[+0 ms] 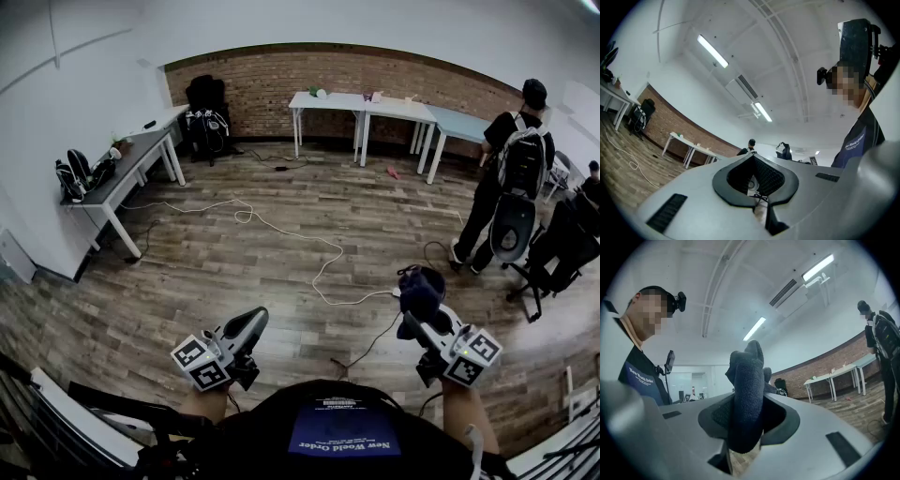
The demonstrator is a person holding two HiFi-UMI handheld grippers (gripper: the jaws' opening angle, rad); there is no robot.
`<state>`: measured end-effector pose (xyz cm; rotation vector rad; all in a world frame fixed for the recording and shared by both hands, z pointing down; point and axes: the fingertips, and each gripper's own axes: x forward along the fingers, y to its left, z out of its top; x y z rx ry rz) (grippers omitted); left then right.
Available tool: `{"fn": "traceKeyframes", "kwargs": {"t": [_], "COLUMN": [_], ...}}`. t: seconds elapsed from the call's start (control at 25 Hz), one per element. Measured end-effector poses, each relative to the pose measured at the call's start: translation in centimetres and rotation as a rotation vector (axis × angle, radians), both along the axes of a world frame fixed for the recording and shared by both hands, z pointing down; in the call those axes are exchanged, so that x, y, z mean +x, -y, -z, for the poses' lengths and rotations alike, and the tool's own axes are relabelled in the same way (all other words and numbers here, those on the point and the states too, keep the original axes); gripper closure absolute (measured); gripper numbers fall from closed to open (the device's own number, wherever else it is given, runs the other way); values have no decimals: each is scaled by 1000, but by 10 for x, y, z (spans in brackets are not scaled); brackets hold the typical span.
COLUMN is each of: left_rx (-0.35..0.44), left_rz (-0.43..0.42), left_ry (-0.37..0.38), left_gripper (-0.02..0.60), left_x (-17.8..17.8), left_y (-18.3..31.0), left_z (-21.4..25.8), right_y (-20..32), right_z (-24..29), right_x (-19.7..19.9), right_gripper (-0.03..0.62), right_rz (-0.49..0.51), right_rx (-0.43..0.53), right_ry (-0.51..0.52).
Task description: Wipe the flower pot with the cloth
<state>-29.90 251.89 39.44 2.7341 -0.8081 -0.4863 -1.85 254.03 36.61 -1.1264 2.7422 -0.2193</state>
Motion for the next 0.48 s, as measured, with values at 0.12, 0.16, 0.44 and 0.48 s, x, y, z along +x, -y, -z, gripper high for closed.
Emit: {"fn": "traceKeyframes", "kwargs": {"t": [0.12,0.16,0.44,0.48], "left_rx": [0,0,-2,-2], "left_rz": [-5,-7,-19,-22], "left_ry": [2,4,7,8], "left_gripper": [578,578,578,578], "left_x": [2,3,7,10], "left_y": [2,3,3,4], "left_z": [-2,-1,1,1], "right_y": [1,1,0,0], "right_z": [-2,-1,2,2], "right_x": [1,0,5,8], "right_gripper": [481,480,480,482], "right_rz": [0,0,-8,-9], "right_rx": [3,4,6,5], "right_ry": [-6,-6,0,1]}}
